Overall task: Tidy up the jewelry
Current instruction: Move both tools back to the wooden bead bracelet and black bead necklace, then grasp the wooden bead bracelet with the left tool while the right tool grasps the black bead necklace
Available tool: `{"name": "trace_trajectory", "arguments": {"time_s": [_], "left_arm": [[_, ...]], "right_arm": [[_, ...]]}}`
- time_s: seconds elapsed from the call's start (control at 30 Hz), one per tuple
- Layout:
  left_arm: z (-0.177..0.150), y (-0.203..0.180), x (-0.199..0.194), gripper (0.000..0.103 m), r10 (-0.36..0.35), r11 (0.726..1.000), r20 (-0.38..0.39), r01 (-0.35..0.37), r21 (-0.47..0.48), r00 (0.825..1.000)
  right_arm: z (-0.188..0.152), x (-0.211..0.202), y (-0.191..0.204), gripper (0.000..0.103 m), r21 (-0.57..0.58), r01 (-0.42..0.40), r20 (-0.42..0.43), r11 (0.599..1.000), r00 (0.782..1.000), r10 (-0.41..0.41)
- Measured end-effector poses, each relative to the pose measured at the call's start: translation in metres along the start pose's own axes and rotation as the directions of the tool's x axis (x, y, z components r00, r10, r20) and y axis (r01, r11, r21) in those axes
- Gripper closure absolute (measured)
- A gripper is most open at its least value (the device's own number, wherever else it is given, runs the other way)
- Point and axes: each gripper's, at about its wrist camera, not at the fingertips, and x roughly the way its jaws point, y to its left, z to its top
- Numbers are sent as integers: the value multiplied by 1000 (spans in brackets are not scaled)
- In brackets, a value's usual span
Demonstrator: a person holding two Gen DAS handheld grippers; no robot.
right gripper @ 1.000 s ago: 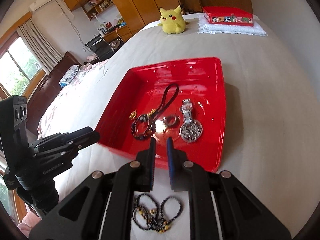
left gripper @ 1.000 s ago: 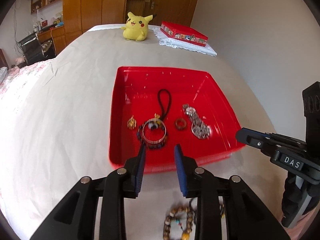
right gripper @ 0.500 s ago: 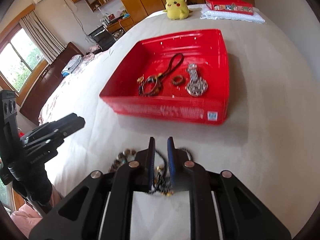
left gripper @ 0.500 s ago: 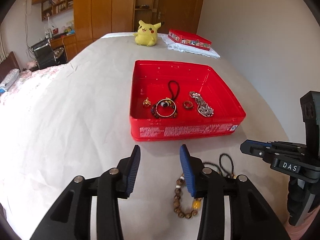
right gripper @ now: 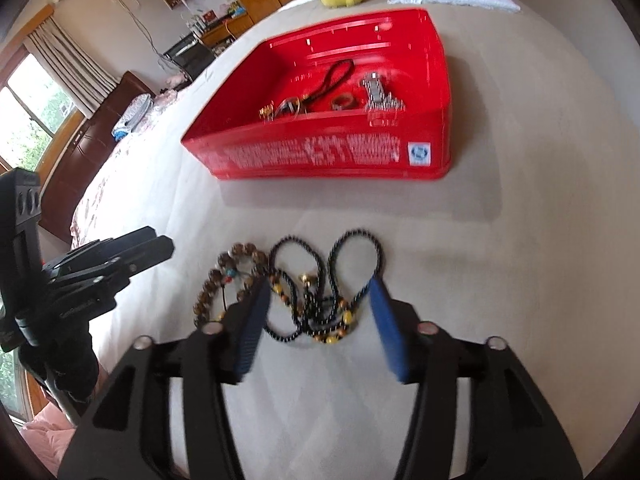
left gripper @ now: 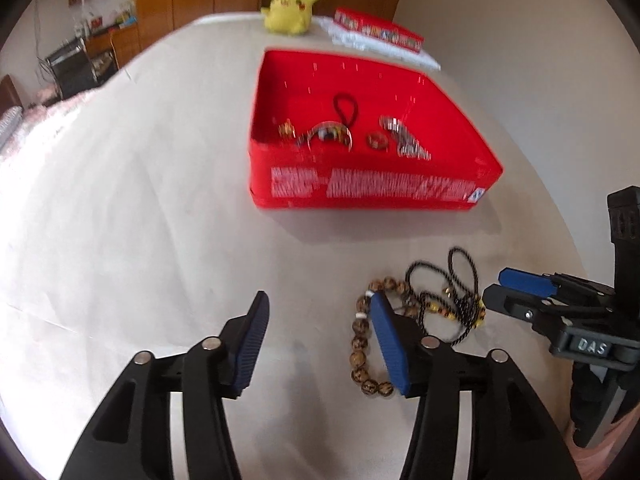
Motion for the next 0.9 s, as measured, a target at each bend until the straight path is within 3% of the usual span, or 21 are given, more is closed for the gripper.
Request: {"name": "trace_trajectory", "arguments": {"time_s": [0.03,0.27,0.47,0.57,0.67,0.73,0.77,0.83,0.9], "left_arm": [[-1,-1,4,44,1,1000,-10,-1,2,1000],[-10,-15,33,43,66,996,-69,-62,62,995],[-16,-29,42,43,135,983,-56,-126,135,989],[-18,-37,44,52,139,978,-52,-129,164,989],[-20,-41,41,67,133,974,-47,-122,188,990],[-22,-46,40,84,127,971,-40,-115,212,991],[-23,-48,39,88,120,970,-42,-108,218,992],[-25,-50,38,92,116,969,-42,-104,224,992],[-24,-47,37,92,102,973,-40,-91,211,994]], "right_arm": [[-1,3,0,37,4,6,-12,1000,1000,-6],[-6,17,0,37,-11,29,-55,1000,998,-30],[-10,28,15,32,-88,63,-63,994,996,-68],[-14,35,30,33,-168,111,-54,980,991,-122],[-20,37,41,46,-230,150,-31,962,987,-161],[-20,36,41,69,-234,156,-26,960,986,-166],[-20,34,38,72,-231,156,-23,960,986,-166],[-20,31,33,83,-218,129,-28,967,990,-138],[-21,27,26,87,-197,107,-31,974,993,-116]]}}
